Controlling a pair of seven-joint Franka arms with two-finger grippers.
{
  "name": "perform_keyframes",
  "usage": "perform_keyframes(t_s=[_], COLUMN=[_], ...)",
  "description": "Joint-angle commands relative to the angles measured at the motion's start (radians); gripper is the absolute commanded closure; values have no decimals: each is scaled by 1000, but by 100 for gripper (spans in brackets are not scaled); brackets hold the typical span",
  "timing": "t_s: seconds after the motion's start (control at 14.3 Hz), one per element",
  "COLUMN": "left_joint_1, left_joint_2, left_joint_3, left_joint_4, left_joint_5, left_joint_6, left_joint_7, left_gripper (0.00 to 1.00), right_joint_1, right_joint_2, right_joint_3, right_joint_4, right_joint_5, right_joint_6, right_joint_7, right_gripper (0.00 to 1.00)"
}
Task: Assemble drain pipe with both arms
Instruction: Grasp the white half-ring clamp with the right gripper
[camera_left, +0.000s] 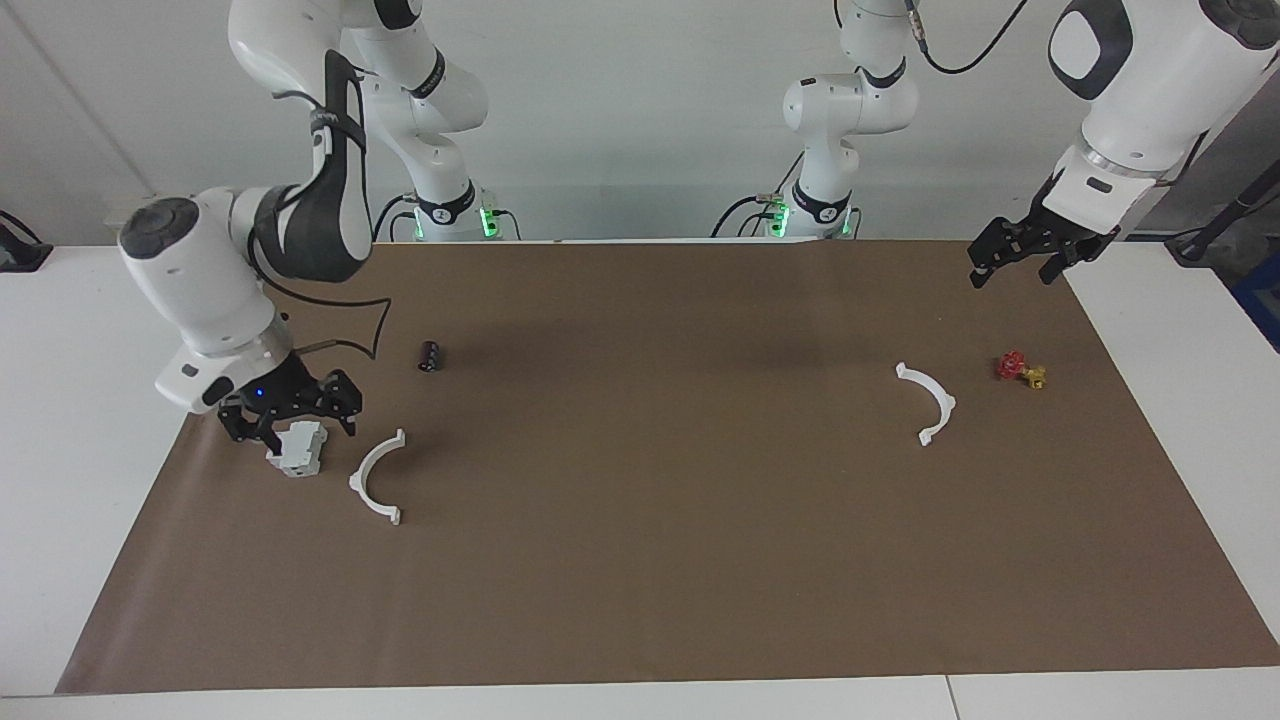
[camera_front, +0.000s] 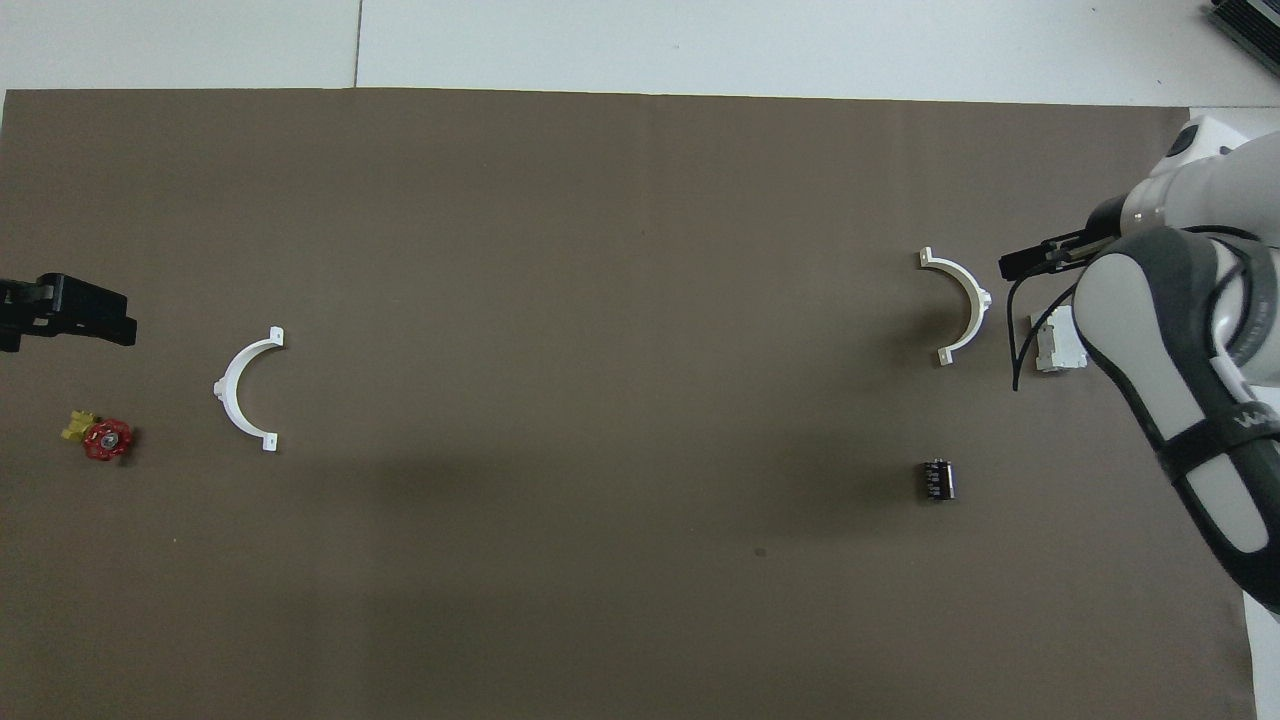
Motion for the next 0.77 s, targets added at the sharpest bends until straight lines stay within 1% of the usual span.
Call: perform_keyframes(t_s=[0.0,0.07,0.21,0.42,0.56,0.7], left_joint_1=[-7,-7,-7,-5,-5,-5], left_joint_2=[-25,-25,-25,-25,-25,-25], left_joint_3=[7,7,7,7,7,7], left_joint_4=[-32,-32,-32,-34,-34,-34], left_joint_5=[-8,-8,-8,-8,-8,-8], left_joint_6=[24,24,24,24,24,25], left_joint_7=[-10,-10,-10,-10,-10,-10], left_gripper=[0,0,0,0,0,0], right_joint_1=[2,-12,-12,-9,-12,-14], right_joint_2=[46,65,102,98,101,106], right_joint_3=[8,9,8,6,6,6], right_joint_4=[-47,-47,-50,-91,-105,-123], right_joint_5=[31,35,113,123,121,121], right_joint_6=[110,111,119,128,165,193], right_joint_7=[-97,-175,-283,-292,-294,-297], right_gripper=[0,0,0,0,0,3])
